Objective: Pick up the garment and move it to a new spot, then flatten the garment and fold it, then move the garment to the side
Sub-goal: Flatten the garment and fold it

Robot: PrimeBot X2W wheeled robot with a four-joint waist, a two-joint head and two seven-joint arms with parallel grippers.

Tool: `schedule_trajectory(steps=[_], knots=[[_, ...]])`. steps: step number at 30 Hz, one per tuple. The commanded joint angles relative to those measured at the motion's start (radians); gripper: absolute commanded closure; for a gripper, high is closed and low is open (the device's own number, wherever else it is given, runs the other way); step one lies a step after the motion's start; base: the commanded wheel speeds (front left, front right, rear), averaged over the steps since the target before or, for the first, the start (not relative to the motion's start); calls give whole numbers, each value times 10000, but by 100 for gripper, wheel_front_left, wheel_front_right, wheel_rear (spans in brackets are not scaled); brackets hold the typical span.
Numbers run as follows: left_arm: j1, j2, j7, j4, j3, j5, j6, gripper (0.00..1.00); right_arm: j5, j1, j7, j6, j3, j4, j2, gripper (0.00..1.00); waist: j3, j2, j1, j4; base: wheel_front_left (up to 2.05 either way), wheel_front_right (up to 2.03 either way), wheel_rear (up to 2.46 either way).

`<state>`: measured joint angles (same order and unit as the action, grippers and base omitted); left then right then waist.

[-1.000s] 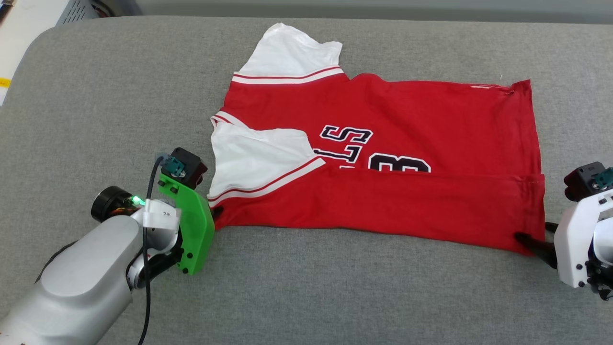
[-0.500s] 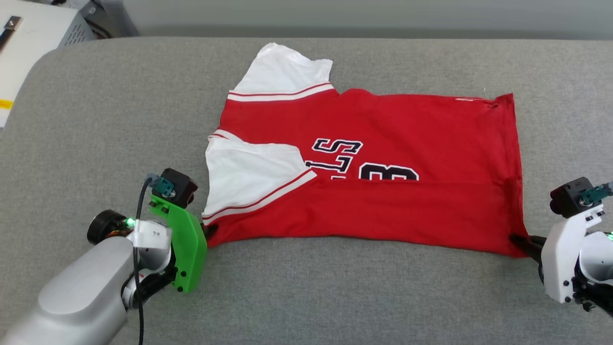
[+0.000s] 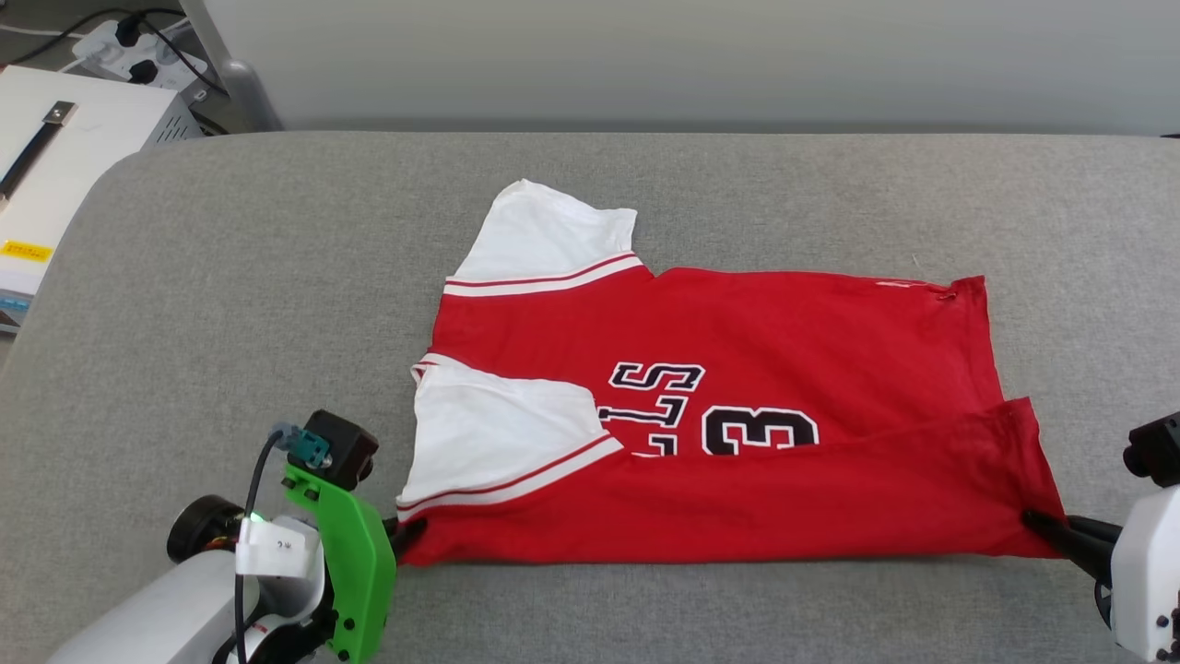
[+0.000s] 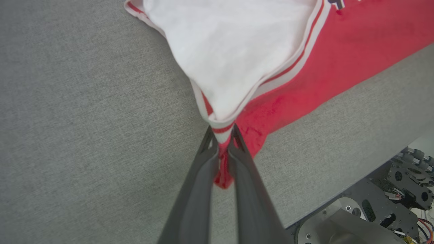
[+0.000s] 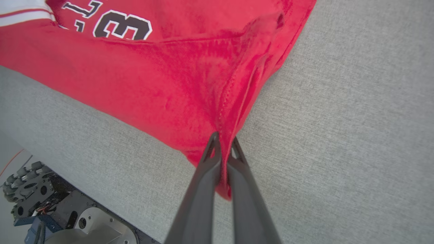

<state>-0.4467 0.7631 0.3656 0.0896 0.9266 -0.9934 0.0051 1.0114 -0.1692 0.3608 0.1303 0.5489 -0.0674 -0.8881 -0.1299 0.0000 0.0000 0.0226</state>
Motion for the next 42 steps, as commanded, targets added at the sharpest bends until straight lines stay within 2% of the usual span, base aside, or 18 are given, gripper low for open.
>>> schedule_trajectory(steps=[1, 8, 16, 17, 18, 19, 26, 32, 34, 35, 40, 42], knots=[[226, 147, -42, -115, -17, -63, 164, 100, 98, 292, 35, 4, -175, 108, -1, 100, -148, 0, 0, 15, 0, 0, 0], [395, 89, -134, -62, 1, -30, 476, 100, -7, 641, 389, 4, -720, -197, 543, 100, -665, 0, 0, -17, 0, 0, 0], [330, -446, -420, 902, 40, -122, 265, 100, -332, 492, 433, 4, -441, -1222, 1419, 100, -842, 0, 0, 15, 0, 0, 0], [299, -482, -510, 1005, 17, -99, 244, 79, -391, 485, 374, 4, -400, -1307, 1459, 73, -785, 0, 0, 34, 0, 0, 0], [265, -482, -630, 1063, -20, -49, 242, 0, -409, 479, 305, 4, -408, -1354, 1503, 6, -731, 0, 0, 35, 0, 0, 0], [229, -464, -804, 1115, -89, 6, 249, 0, -418, 458, 177, 4, -461, -1364, 1553, 0, -649, 0, 0, 24, 0, 0, 0], [-108, 55, -1306, 556, -569, 227, 461, 0, -1226, 404, -1108, 4, -1191, -986, 1503, 0, -117, 0, 0, -51, 0, 0, 0], [-1171, 338, -1573, -94, -1065, 797, 729, 0, -2497, 254, -2814, 4, -2639, -341, 2245, 0, -109, 0, 0, -231, 0, 0, 0], [-1757, 203, -1592, -128, -1123, 1117, 739, 0, -2808, 277, -3147, 4, -3110, 54, 2665, 0, -241, 0, 0, -282, 0, 0, 0], [-2795, -182, -1688, 49, -1259, 1524, 703, 0, -3593, 298, -3683, 4, -3873, 748, 3383, 0, -595, 0, 0, -448, 0, 0, 0], [-4614, -826, -1691, 842, -1501, 1889, 408, 0, -4725, 355, -4132, 4, -4670, 1900, 4618, 0, -1471, 0, 0, -882, 0, 0, 0], [-5243, -1044, -1618, 1233, -1580, 1898, 221, 0, -4979, 346, -4160, 4, -4741, 2215, 4895, 0, -1796, 0, 0, -1037, 0, 0, 0]])
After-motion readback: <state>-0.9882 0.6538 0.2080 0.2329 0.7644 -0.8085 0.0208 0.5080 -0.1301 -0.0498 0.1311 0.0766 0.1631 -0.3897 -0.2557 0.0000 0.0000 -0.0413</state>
